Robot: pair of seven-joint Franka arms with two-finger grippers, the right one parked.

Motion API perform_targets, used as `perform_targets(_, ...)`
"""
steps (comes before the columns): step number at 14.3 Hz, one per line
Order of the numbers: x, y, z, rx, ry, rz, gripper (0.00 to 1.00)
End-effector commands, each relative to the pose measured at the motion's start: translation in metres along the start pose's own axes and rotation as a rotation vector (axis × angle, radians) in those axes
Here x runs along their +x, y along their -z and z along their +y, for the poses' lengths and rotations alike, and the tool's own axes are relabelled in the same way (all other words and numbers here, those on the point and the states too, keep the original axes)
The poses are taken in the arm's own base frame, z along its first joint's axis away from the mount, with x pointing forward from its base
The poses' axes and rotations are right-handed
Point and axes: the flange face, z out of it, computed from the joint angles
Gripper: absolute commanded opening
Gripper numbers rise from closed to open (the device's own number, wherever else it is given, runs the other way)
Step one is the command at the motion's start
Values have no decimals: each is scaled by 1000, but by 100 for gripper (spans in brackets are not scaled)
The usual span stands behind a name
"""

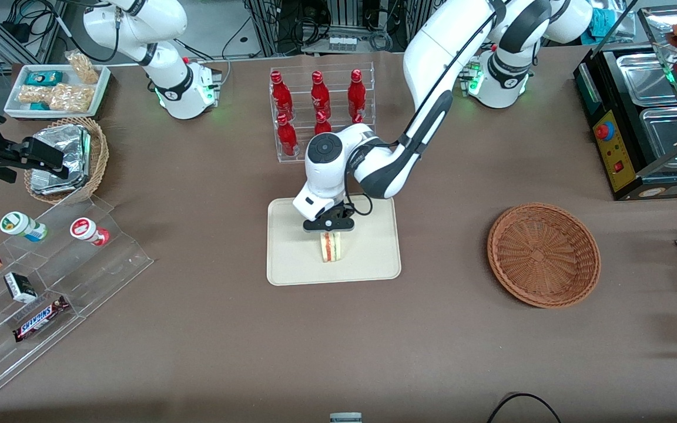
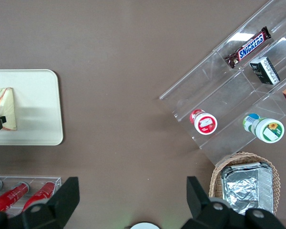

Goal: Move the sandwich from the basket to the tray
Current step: 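Raise the left gripper away from the sandwich on the tray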

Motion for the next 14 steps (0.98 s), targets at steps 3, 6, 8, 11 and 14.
perform_targets(3,11,34,-1,-3,3,65,100)
perform_targets(6,37,74,-28,61,43,60,100)
perform_targets(8,69,85,-70,89,179,-10,100)
perform_targets(11,95,102,-134,125,166,-52,100)
perform_targets(14,112,123,-218,95,97,-114,100)
